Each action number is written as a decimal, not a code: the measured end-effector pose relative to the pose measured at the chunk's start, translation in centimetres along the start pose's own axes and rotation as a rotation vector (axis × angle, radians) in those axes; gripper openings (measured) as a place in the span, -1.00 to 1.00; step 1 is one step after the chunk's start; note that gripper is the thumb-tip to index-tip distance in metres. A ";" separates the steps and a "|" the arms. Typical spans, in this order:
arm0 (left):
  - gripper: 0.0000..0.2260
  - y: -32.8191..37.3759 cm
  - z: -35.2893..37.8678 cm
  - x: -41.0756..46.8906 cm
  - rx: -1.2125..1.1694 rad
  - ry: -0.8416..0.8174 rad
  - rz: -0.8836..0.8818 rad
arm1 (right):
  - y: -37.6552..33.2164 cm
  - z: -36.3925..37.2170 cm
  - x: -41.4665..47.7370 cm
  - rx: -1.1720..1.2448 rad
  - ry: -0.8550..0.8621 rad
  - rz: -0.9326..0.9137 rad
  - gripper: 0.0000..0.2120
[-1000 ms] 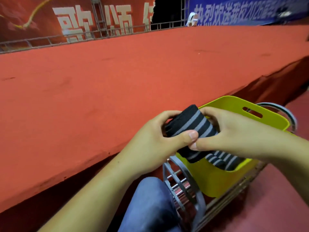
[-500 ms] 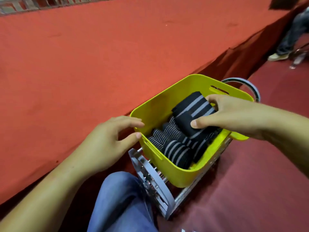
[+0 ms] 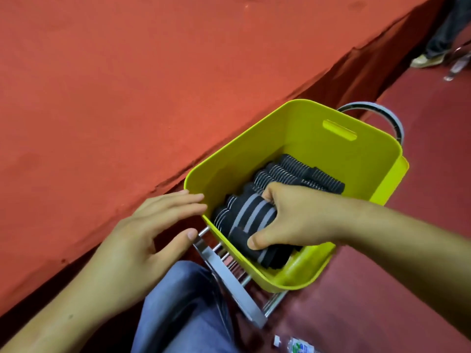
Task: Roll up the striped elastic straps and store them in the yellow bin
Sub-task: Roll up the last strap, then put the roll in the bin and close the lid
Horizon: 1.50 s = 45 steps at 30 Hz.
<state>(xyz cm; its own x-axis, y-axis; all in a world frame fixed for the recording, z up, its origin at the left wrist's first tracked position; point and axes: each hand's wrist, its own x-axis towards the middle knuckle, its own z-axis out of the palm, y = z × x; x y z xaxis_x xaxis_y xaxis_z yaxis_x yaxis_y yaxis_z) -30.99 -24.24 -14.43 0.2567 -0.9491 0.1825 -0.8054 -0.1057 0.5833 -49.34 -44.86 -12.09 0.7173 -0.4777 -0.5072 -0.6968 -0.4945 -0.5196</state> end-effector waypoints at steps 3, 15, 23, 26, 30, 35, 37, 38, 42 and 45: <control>-0.67 0.1 -0.1 -0.1 0.002 -0.001 0.004 | -0.5 1.1 1.0 -0.149 -0.006 0.023 -0.33; -0.66 0.1 0.1 -0.1 -0.002 -0.002 0.007 | -2.3 4.5 1.8 -0.405 -0.036 0.102 -0.15; -0.65 0.1 0.1 -0.4 -0.003 -0.009 -0.015 | -2.5 1.8 1.5 -0.359 -0.233 0.102 -0.46; -0.64 0.2 0.2 -0.3 -0.002 -0.005 -0.013 | -2.7 2.3 1.6 -0.370 -0.194 0.108 -0.53; -0.64 0.3 0.3 -0.2 -0.014 0.000 -0.014 | -3.2 3.6 1.9 -0.429 -0.179 0.129 -0.56; -0.64 0.1 0.6 -0.4 -0.022 0.010 -0.011 | -3.4 3.6 1.6 -0.477 -0.176 0.143 -0.44; -0.63 0.1 0.5 -0.5 -0.032 0.019 -0.012 | -3.3 4.1 1.7 -0.479 -0.174 0.138 -0.47; -0.63 0.2 0.6 -0.5 -0.035 0.023 -0.010 | -3.2 4.4 1.7 -0.486 -0.172 0.136 -0.48; -0.67 0.3 0.9 -0.6 -0.036 0.037 -0.020 | -3.6 4.5 1.9 -0.532 -0.201 0.113 -0.55; -0.67 0.5 0.8 -0.5 -0.030 0.037 -0.033 | -3.6 3.6 1.8 -0.547 -0.226 0.092 -0.59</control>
<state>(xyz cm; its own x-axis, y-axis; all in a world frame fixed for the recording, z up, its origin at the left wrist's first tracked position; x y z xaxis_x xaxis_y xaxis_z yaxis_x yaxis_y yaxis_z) -31.94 -24.10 -14.84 0.3034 -0.9334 0.1915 -0.7800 -0.1279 0.6126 -45.61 -41.31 -13.61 0.5939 -0.3997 -0.6982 -0.6103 -0.7893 -0.0673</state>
